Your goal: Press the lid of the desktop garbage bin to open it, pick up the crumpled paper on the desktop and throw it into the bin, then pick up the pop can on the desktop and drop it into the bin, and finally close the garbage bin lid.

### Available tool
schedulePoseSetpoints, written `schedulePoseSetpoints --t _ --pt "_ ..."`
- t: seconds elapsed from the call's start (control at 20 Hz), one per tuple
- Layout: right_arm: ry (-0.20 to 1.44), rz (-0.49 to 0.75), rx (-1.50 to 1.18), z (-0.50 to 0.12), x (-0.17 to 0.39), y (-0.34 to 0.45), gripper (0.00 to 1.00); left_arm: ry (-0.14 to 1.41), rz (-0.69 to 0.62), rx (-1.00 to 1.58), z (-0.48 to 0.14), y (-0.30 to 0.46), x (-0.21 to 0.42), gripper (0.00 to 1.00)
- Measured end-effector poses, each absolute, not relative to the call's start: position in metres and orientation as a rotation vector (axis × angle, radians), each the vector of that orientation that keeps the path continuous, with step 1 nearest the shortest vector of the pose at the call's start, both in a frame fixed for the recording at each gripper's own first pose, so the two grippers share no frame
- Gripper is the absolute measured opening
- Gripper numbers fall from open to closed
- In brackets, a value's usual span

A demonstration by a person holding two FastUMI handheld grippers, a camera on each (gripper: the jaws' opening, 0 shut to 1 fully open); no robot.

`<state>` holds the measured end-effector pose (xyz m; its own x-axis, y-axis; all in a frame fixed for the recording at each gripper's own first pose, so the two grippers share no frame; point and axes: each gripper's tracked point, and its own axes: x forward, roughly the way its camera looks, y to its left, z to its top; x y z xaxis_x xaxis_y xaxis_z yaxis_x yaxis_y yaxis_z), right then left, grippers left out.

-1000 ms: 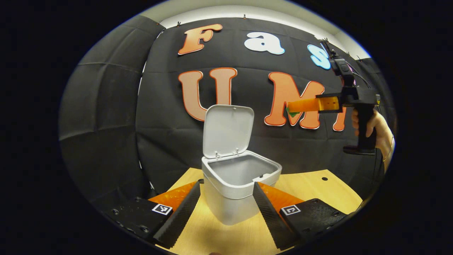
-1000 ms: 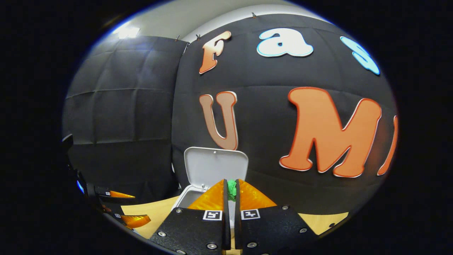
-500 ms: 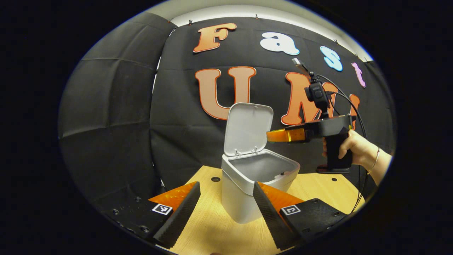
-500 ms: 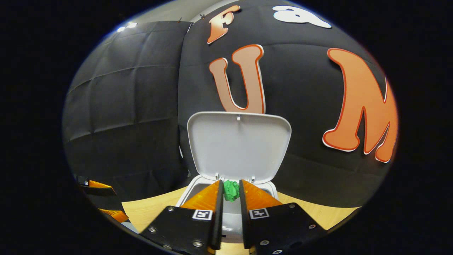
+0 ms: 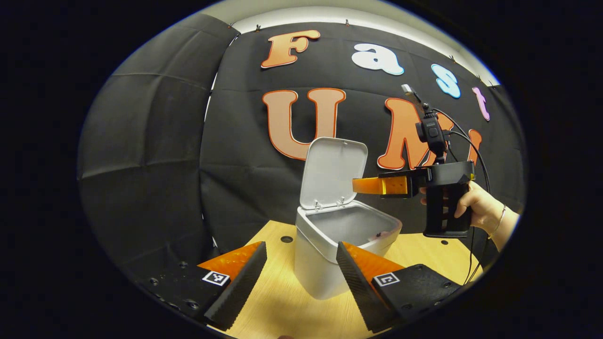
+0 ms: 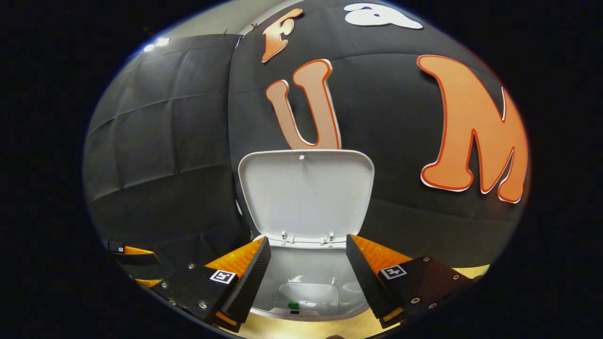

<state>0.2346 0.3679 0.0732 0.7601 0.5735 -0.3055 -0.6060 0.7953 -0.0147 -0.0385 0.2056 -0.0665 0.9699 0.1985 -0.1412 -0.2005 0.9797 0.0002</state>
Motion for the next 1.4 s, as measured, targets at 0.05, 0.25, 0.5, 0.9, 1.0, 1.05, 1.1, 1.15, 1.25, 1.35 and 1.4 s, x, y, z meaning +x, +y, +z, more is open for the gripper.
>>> schedulePoseSetpoints --t 0.05,0.25,0.5,0.9,1.0,1.05,1.1,1.15,1.25,1.35,1.4 --pt "0.292 0.631 -0.107 0.077 0.234 0.360 0.95 0.142 0.197 -0.012 -0.066 0.202 -0.036 0.95" --pt "0.267 0.578 -0.088 0.100 0.225 0.317 0.95 0.149 0.161 -0.013 -0.068 0.182 -0.024 0.94" --pt "0.206 0.479 -0.038 0.142 0.206 0.239 0.95 0.140 0.096 -0.001 -0.062 0.149 -0.011 0.94" --pt "0.117 0.190 -0.027 0.163 0.163 0.086 0.95 0.134 -0.024 -0.018 -0.054 0.084 0.014 0.94" --pt "0.111 0.117 -0.021 0.159 0.149 0.050 0.95 0.138 -0.061 -0.028 -0.056 0.065 0.020 0.94" --pt "0.109 0.077 -0.018 0.156 0.142 0.034 0.95 0.139 -0.076 -0.033 -0.057 0.056 0.023 0.94" --pt "0.110 0.030 -0.020 0.152 0.137 0.019 0.95 0.142 -0.091 -0.035 -0.058 0.048 0.025 0.94" --pt "0.111 -0.007 -0.029 0.148 0.130 0.007 0.95 0.139 -0.106 -0.037 -0.058 0.040 0.028 0.94" --pt "0.092 -0.072 -0.044 0.142 0.117 -0.015 0.95 0.133 -0.135 -0.034 -0.058 0.025 0.031 0.94" --pt "0.089 -0.110 -0.040 0.135 0.105 -0.027 0.95 0.136 -0.158 -0.029 -0.060 0.013 0.034 0.94" --pt "0.095 -0.112 -0.027 0.132 0.101 -0.028 0.95 0.139 -0.170 -0.027 -0.063 0.008 0.035 0.94"
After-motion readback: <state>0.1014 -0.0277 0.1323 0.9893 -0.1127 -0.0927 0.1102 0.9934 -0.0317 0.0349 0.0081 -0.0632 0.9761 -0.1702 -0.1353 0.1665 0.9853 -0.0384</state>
